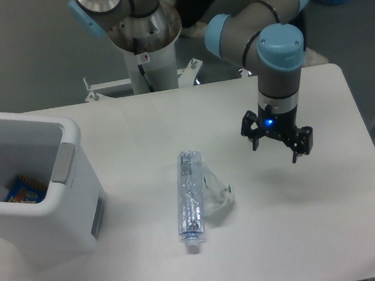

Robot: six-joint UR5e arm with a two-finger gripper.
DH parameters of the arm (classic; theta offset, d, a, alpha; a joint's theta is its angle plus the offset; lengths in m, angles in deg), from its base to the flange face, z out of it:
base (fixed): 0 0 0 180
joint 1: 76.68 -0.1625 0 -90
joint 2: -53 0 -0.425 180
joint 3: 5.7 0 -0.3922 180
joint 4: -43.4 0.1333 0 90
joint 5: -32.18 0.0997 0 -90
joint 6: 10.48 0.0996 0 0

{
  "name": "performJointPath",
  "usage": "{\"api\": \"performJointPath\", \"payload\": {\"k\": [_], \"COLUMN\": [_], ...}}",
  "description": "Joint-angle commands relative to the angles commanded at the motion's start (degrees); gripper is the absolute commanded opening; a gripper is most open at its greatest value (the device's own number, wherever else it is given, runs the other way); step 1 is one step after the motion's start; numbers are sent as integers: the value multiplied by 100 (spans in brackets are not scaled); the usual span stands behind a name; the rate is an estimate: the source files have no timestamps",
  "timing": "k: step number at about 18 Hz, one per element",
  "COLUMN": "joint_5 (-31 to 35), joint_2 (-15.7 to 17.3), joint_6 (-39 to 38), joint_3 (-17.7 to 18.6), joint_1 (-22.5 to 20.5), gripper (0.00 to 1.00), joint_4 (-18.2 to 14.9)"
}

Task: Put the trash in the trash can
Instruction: 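Move the gripper over the clear plastic bag beside the bottle, then lower the gripper onto the plastic bag and close on it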

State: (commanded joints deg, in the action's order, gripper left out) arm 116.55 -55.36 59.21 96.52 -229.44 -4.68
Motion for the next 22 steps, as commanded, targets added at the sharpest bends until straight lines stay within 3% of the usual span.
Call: {"api": "performJointPath", "payload": {"k": [5, 11, 15, 22], "joint_5": [44, -8, -131, -123], "joint_2": [-299, -326, -405, -1089], "joint_6": [-412, -746, -1176, -2056], "joint_3": [53, 70, -140, -878], "joint_1": [317, 555, 607, 923], "gripper": [100, 100, 100, 100], "joint_4": [-35, -44, -44, -35]}}
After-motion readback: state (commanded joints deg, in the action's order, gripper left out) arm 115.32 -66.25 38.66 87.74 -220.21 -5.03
